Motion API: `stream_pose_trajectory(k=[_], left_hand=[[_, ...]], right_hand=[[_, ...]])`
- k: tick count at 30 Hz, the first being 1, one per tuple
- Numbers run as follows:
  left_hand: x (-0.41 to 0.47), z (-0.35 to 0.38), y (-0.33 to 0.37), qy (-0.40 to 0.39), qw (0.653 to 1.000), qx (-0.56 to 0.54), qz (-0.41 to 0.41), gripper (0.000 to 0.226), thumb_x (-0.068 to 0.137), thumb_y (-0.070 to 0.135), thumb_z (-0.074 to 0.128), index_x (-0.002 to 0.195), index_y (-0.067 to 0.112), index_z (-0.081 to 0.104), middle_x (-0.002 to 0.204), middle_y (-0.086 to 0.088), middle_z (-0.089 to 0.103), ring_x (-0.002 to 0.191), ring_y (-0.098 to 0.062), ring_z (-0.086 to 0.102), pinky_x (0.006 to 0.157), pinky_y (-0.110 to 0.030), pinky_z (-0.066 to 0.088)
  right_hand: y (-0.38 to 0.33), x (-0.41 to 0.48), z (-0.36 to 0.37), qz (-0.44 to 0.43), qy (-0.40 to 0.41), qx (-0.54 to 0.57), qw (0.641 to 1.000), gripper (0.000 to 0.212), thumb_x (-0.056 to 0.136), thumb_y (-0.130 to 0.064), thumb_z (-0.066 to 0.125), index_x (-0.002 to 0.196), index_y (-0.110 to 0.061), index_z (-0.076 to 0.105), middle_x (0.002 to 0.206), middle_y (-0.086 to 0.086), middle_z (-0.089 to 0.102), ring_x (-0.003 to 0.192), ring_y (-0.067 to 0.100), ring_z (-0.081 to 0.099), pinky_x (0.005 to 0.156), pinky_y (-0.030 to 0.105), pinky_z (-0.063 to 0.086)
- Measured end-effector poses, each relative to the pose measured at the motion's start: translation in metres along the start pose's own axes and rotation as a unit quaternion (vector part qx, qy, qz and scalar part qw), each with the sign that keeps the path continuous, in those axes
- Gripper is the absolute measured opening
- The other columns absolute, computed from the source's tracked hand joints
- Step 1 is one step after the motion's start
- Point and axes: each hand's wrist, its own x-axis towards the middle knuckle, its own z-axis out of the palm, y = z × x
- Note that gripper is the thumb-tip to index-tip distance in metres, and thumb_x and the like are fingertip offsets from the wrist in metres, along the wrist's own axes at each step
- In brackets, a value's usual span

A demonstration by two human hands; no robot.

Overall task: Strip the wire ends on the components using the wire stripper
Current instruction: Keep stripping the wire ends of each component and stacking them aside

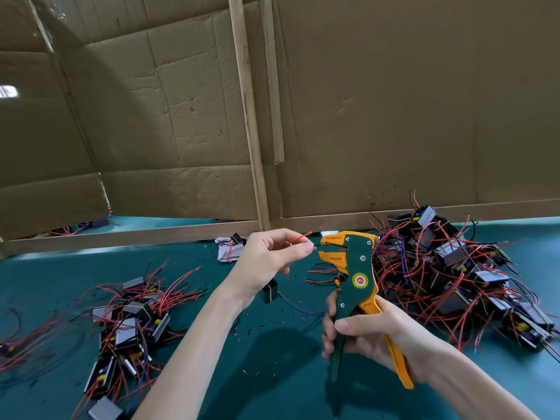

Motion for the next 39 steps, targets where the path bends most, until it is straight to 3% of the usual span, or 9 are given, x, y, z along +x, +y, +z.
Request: stream_pose_trajectory(k=[14, 21, 25, 29, 31, 33, 36, 39], left_hand=[[0.001, -0.003, -0.001, -0.024, 0.998, 0.055, -0.019, 0.012, 0.084, 0.014, 0.071, 0.073, 0.016, 0.071, 0.064, 0.008, 0.060, 0.057, -0.004, 0.045, 0.055, -0.016, 0.039], [0.001, -0.013, -0.003, -0.071, 0.994, 0.076, -0.033, 0.010, 0.084, 0.017, 0.070, 0.080, 0.009, 0.071, 0.057, 0.013, 0.056, 0.051, -0.001, 0.042, 0.056, -0.014, 0.038], [0.000, -0.016, -0.002, -0.100, 0.991, 0.085, -0.037, 0.014, 0.079, 0.032, 0.069, 0.082, 0.018, 0.069, 0.070, 0.010, 0.059, 0.060, 0.000, 0.047, 0.058, -0.015, 0.040], [0.002, -0.014, -0.007, -0.087, 0.991, -0.063, -0.085, 0.016, 0.099, 0.026, 0.050, 0.087, 0.015, 0.049, 0.070, 0.001, 0.043, 0.056, -0.007, 0.036, 0.055, -0.020, 0.033], [0.004, -0.012, -0.011, -0.075, 0.988, -0.095, -0.101, 0.022, 0.103, 0.022, 0.041, 0.083, 0.015, 0.043, 0.066, 0.002, 0.046, 0.056, -0.010, 0.031, 0.054, -0.020, 0.033], [0.004, -0.008, -0.016, -0.071, 0.990, -0.072, -0.094, 0.020, 0.103, 0.019, 0.042, 0.084, 0.013, 0.045, 0.063, 0.005, 0.051, 0.058, -0.009, 0.032, 0.054, -0.018, 0.033], [0.006, -0.008, -0.020, -0.056, 0.996, -0.024, -0.060, 0.014, 0.100, 0.018, 0.047, 0.087, 0.013, 0.050, 0.070, 0.005, 0.052, 0.057, -0.005, 0.037, 0.055, -0.016, 0.035], [0.007, -0.015, -0.017, -0.030, 0.999, 0.027, -0.010, 0.008, 0.096, 0.019, 0.054, 0.089, 0.014, 0.057, 0.070, 0.012, 0.056, 0.059, 0.000, 0.046, 0.058, -0.014, 0.037]], right_hand=[[0.000, -0.001, 0.000, 0.014, -0.007, -0.054, 0.998, 0.020, 0.078, -0.009, 0.078, 0.087, -0.004, 0.060, 0.075, 0.021, 0.056, 0.071, 0.035, 0.058, 0.077, 0.051, 0.051], [-0.005, -0.005, 0.004, 0.046, 0.011, -0.100, 0.994, 0.031, 0.076, -0.024, 0.083, 0.078, -0.007, 0.057, 0.061, 0.015, 0.053, 0.053, 0.028, 0.056, 0.061, 0.041, 0.053], [-0.005, -0.006, 0.012, 0.053, 0.052, -0.098, 0.992, 0.032, 0.069, -0.028, 0.087, 0.070, -0.011, 0.059, 0.053, 0.015, 0.047, 0.044, 0.026, 0.051, 0.053, 0.037, 0.051], [0.005, -0.002, 0.029, 0.046, 0.129, -0.089, 0.987, 0.039, 0.070, -0.029, 0.086, 0.054, -0.014, 0.053, 0.047, 0.011, 0.038, 0.036, 0.022, 0.041, 0.044, 0.030, 0.043], [0.010, 0.001, 0.032, 0.053, 0.182, -0.062, 0.980, 0.045, 0.064, -0.032, 0.085, 0.050, -0.015, 0.045, 0.044, 0.008, 0.030, 0.033, 0.019, 0.032, 0.039, 0.025, 0.035], [0.011, 0.001, 0.032, 0.053, 0.154, -0.033, 0.986, 0.041, 0.065, -0.025, 0.087, 0.055, -0.012, 0.049, 0.048, 0.010, 0.036, 0.038, 0.022, 0.038, 0.042, 0.030, 0.040], [0.003, 0.001, 0.027, 0.025, 0.064, 0.055, 0.996, 0.029, 0.069, -0.015, 0.080, 0.081, -0.003, 0.057, 0.070, 0.020, 0.052, 0.062, 0.033, 0.055, 0.066, 0.046, 0.053], [-0.001, 0.001, 0.020, -0.011, 0.065, 0.069, 0.995, 0.029, 0.066, -0.011, 0.079, 0.084, -0.003, 0.059, 0.076, 0.021, 0.054, 0.068, 0.035, 0.057, 0.072, 0.046, 0.055]])
